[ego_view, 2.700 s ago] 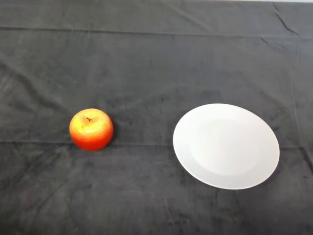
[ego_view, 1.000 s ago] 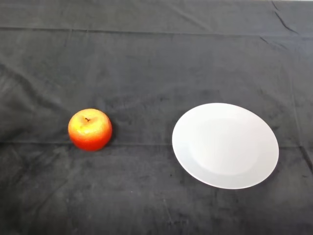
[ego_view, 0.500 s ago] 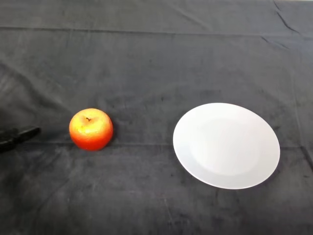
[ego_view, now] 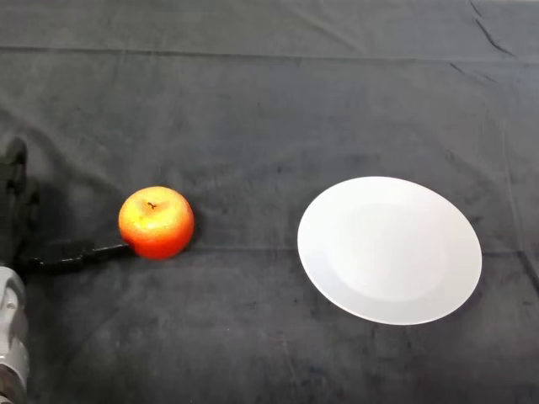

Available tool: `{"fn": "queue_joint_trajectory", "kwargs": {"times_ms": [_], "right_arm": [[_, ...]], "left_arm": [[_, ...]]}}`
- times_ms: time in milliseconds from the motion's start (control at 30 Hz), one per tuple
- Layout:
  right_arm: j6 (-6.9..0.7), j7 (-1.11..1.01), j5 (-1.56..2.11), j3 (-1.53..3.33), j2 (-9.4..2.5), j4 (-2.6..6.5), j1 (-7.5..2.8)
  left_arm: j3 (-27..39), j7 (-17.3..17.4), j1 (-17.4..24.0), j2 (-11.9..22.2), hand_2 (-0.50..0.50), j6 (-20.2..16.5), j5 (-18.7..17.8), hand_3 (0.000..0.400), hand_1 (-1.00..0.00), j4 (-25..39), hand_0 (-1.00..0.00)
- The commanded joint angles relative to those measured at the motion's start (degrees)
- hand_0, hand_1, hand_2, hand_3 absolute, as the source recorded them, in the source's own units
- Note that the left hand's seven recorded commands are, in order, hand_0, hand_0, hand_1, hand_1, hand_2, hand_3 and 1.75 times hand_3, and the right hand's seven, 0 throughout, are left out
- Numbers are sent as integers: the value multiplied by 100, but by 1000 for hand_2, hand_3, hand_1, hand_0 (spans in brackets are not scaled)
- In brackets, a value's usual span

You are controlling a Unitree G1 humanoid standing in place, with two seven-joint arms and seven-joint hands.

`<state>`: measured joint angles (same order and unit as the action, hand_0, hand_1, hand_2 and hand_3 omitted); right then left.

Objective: Move the apple to the plate

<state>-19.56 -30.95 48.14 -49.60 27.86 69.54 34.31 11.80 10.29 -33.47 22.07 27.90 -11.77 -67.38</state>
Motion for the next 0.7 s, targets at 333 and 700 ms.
{"fn": "queue_joint_trajectory", "kwargs": {"times_ms": [333, 700], "right_arm": [[17, 35, -7, -71, 56, -50, -6], [16, 38, -6, -70, 54, -55, -8]], "left_arm": [[-468, 254, -62, -199, 0, 224, 455, 0, 0, 242, 0], [-897, 287, 8, -472, 0, 374, 775, 0, 0, 236, 0]]}}
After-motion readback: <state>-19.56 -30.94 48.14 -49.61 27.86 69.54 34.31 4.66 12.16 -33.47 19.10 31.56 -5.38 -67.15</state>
